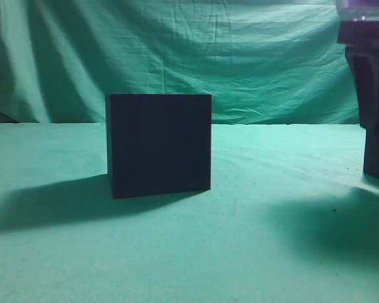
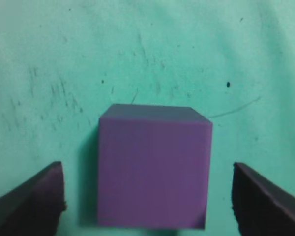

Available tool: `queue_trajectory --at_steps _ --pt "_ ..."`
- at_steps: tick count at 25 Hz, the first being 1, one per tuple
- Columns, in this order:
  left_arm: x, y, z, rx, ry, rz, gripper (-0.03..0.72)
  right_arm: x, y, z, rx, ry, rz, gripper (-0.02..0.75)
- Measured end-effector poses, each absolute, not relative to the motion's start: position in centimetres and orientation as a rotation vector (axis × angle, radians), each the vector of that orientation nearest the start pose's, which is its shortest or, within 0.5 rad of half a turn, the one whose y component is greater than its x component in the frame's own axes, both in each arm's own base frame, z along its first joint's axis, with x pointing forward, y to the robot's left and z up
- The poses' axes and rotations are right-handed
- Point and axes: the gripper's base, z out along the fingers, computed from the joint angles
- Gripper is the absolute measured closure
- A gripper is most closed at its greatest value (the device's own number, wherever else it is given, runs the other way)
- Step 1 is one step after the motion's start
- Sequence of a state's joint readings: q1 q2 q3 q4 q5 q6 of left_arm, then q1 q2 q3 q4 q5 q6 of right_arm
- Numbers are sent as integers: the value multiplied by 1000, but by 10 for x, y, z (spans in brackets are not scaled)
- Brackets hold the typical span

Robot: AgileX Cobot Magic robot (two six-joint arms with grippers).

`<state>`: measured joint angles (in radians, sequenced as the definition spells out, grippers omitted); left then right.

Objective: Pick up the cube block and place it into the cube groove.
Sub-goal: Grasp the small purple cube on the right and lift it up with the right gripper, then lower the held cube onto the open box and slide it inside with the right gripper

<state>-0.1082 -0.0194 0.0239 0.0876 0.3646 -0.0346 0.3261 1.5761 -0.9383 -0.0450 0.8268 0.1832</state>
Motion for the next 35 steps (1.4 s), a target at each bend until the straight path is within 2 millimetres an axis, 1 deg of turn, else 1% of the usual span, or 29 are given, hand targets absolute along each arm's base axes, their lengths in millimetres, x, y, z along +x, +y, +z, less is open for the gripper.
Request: queue_trajectory --at_steps 2,3,5,6,9,14,16,17,19,21,22,24,25,26,28,30,32,35 --pt "52 -3 173 122 1847 -14 688 272 89 198 -249 2933 22 125" --pt "52 -3 173 122 1847 -14 688 273 89 195 -250 2935 22 168" --pt "52 -3 173 122 1847 -14 688 275 90 193 -250 2934 21 172" --pt "52 -3 173 122 1847 -14 688 276 90 192 -250 2930 22 218" --pt "52 -3 173 122 1847 -14 688 277 90 193 -254 2923 15 313" --pt "52 -3 173 122 1847 -14 688 278 90 197 -258 2939 -2 305" --pt "52 -3 173 122 1847 -14 688 282 91 206 -250 2949 -6 305" --pt "52 -3 173 122 1847 -14 688 285 92 214 -244 2950 -3 305" --pt "52 -3 173 122 1847 -14 688 292 97 232 -242 2942 9 305" --pt "52 -3 173 122 1847 -14 688 295 109 254 -283 2918 22 305" --pt "52 -3 173 122 1847 -14 688 295 109 254 -283 2918 22 305" --pt "52 -3 173 122 1847 -14 688 293 127 275 -356 2887 41 305" --pt "52 -3 173 122 1847 -14 688 289 142 287 -417 2866 58 305" --pt "52 -3 173 122 1847 -14 688 280 168 303 -512 2818 101 305" --pt "52 -3 173 122 1847 -14 688 268 193 316 -574 2774 151 305" --pt "52 -3 173 122 1847 -14 688 257 218 322 -628 2743 200 305" --pt "52 -3 173 122 1847 -14 688 251 239 324 -655 2730 232 305" --pt "52 -3 173 122 1847 -14 688 249 265 316 -715 2730 245 305"
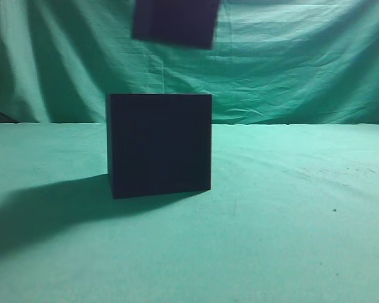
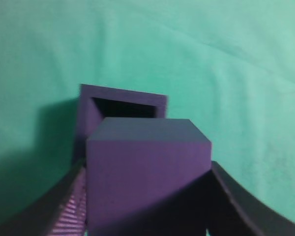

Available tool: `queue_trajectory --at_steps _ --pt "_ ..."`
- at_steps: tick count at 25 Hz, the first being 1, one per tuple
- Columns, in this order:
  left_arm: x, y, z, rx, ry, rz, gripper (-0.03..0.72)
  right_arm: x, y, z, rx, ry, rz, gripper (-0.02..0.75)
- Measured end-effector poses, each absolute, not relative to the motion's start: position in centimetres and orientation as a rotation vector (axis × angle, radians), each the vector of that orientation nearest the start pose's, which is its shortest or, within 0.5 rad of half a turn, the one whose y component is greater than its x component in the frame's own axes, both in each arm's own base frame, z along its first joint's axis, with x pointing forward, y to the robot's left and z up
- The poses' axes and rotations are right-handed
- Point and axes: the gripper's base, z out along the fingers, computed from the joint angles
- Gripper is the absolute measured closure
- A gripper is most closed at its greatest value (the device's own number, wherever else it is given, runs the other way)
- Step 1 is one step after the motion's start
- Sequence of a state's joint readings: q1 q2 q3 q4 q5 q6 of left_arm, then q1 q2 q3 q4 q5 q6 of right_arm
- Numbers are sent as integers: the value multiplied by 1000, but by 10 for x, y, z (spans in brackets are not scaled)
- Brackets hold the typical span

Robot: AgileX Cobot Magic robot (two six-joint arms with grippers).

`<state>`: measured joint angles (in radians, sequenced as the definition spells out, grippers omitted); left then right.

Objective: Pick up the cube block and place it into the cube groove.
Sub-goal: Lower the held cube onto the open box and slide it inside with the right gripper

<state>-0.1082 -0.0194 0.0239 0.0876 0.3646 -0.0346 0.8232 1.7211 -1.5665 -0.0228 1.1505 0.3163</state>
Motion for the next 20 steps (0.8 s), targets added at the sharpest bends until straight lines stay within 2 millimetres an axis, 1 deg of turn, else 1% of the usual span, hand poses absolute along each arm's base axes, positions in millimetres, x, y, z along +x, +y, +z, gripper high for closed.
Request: queue_trajectory --at_steps 2,5,9,15,20 --pt "52 -3 173 122 1847 -14 688 251 279 307 -742 2738 239 305" --pt "52 -3 173 122 1847 -14 688 254 289 294 -763 2760 221 305" --pt "52 -3 173 122 1847 -14 688 258 293 282 -747 2793 201 305" --pt "52 -3 173 122 1847 -14 688 260 295 275 -705 2826 190 305" --pt "52 -3 173 122 1847 -14 688 262 298 265 -675 2861 165 305"
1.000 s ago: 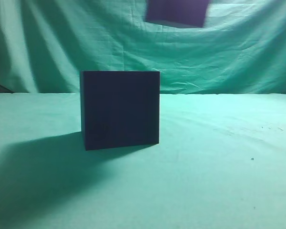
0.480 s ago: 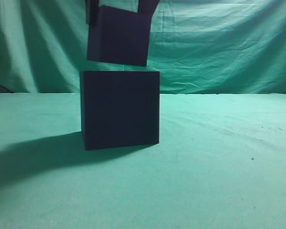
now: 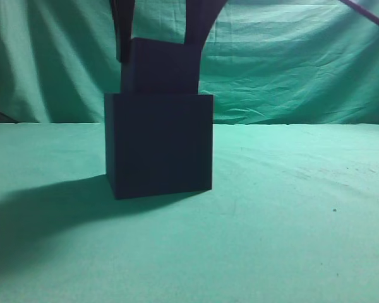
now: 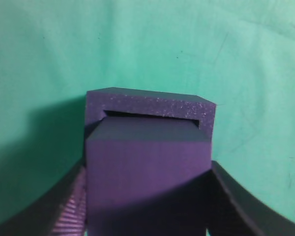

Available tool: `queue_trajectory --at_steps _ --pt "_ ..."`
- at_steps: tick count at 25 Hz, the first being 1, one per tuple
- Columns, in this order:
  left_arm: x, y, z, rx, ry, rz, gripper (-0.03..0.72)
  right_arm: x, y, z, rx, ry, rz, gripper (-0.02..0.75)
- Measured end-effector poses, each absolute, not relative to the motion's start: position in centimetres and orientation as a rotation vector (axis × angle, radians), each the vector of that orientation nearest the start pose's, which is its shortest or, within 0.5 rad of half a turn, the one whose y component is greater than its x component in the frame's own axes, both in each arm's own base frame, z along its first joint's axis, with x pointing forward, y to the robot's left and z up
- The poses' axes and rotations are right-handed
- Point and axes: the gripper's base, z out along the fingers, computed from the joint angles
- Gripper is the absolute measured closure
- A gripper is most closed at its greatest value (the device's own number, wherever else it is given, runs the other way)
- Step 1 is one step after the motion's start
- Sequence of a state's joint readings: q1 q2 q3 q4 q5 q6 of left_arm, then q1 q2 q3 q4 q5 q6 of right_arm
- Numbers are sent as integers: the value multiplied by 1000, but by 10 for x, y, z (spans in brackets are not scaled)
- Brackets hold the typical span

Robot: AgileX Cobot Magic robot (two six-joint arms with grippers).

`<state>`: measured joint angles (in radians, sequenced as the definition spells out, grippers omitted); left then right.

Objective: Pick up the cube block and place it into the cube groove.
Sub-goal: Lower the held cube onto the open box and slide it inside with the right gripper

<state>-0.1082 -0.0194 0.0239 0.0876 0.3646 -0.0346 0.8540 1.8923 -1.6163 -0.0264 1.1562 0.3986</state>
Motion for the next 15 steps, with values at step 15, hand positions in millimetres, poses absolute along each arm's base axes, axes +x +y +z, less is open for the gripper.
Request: queue_trajectory --at_steps 15 --pt "52 -3 173 122 1847 -14 688 265 297 264 -697 2864 120 211"
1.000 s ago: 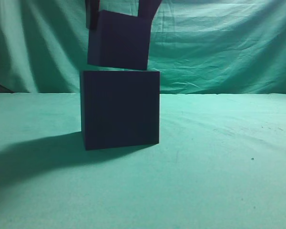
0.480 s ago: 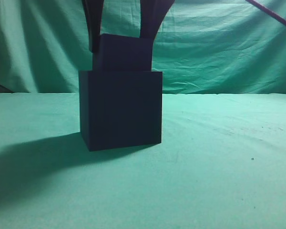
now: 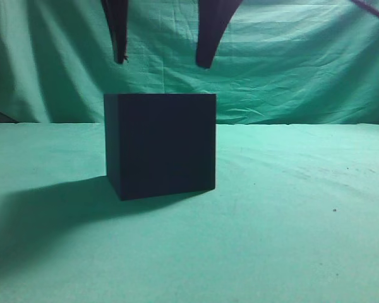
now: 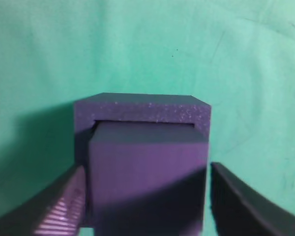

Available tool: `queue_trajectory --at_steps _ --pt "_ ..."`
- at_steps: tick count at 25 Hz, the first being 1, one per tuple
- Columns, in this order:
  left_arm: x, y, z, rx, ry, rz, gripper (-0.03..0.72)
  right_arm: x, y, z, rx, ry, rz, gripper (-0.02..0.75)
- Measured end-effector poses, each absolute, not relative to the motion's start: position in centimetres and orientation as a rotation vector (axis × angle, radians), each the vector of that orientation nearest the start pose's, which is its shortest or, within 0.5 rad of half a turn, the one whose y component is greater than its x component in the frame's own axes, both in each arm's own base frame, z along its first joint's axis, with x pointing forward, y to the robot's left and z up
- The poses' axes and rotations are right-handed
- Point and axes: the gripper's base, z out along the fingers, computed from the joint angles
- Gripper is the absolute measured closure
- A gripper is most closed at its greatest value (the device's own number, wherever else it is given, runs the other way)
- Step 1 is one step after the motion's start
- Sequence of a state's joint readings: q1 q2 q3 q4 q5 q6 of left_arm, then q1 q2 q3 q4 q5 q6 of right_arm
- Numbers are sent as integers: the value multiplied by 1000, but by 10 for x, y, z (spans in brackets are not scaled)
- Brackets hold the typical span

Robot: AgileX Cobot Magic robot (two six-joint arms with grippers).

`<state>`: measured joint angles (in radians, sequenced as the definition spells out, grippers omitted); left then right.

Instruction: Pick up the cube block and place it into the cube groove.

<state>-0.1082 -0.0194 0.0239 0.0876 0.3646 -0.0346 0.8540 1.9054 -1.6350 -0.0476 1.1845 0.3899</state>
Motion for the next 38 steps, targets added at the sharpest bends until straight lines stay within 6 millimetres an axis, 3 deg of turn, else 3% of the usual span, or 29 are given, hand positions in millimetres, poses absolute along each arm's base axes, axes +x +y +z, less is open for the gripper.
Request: queue_trajectory --at_steps 2,6,10,11,13,16,19,20,21,26,31,38 --pt "52 -3 173 122 1847 -14 688 265 297 271 -704 2863 106 145" --pt "52 -3 173 122 1847 -14 688 273 299 293 -713 2774 100 155" --pt "52 -3 173 122 1847 -14 688 269 293 317 -754 2701 114 421" --pt "52 -3 173 122 1847 -14 688 269 293 317 -754 2701 114 421" --pt "52 -3 173 122 1847 -14 688 262 285 337 -785 2646 139 602" --pt "52 -3 173 122 1847 -14 688 247 267 372 -777 2564 194 738" --pt "52 -3 173 122 1847 -14 688 224 240 409 -746 2481 256 738" --pt "52 -3 173 122 1847 -14 688 207 221 426 -731 2438 284 738" --pt "52 -3 173 122 1847 -14 688 201 213 429 -727 2429 290 738" --pt "52 -3 173 122 1847 -14 688 163 170 429 -723 2422 292 738" --pt "52 -3 173 122 1847 -14 688 129 131 405 -731 2434 282 738" --pt "52 -3 173 122 1847 -14 688 87 84 381 -699 2304 372 738"
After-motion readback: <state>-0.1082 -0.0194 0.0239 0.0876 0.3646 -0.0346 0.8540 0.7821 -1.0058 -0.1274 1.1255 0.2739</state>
